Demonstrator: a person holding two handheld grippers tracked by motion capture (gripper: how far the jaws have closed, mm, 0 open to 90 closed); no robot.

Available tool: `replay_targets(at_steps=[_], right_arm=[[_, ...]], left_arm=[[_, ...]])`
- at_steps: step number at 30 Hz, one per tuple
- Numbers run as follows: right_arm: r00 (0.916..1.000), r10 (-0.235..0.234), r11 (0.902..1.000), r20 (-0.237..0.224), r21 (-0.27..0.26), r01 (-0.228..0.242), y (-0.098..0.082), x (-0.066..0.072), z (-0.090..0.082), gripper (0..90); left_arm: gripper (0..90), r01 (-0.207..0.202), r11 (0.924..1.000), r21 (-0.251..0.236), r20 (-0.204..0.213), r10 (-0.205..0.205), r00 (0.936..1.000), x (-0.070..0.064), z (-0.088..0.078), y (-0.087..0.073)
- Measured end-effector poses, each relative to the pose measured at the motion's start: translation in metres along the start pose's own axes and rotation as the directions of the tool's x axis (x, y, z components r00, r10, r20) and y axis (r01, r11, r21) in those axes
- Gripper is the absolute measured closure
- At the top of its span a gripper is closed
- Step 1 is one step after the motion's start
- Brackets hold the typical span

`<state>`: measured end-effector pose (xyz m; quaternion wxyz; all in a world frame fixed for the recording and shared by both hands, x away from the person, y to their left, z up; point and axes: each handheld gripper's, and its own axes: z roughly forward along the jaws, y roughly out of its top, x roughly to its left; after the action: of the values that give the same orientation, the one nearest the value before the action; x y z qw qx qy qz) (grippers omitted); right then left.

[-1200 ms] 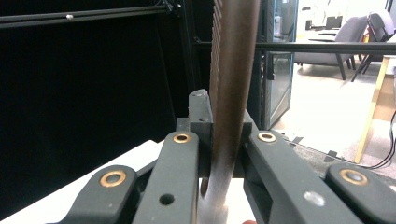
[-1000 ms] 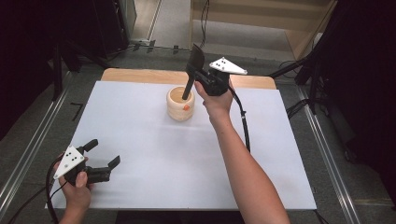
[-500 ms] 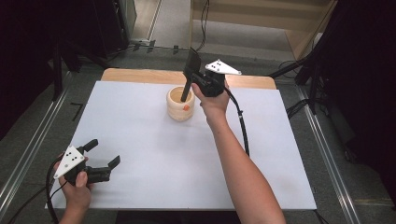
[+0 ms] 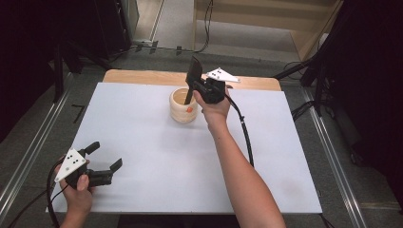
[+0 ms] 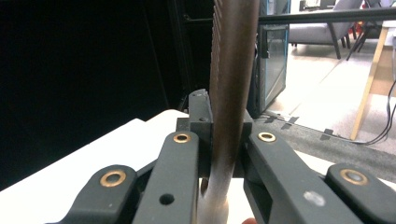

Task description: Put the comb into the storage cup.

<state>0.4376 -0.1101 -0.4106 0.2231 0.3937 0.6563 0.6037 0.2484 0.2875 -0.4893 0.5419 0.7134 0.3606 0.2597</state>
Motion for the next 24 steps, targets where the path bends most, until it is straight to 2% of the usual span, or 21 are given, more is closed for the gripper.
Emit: replay_targets(at_steps=[19, 24], right_arm=[[0.9996, 0.027, 0.9991, 0.006, 0.034, -0.027, -0.026, -0.002, 0.007, 83.3], [0.9976, 0.069, 0.9970, 0.004, 0.033, -0.069, -0.032, -0.004, 0.009, 83.3]], left_arm=[[0.0, -0.004, 1.0000, 0.002, 0.002, 0.004, 1.0000, -0.001, 0.001, 0.000], [0.0, -0.004, 1.0000, 0.003, 0.003, 0.004, 1.0000, -0.001, 0.001, 0.000]])
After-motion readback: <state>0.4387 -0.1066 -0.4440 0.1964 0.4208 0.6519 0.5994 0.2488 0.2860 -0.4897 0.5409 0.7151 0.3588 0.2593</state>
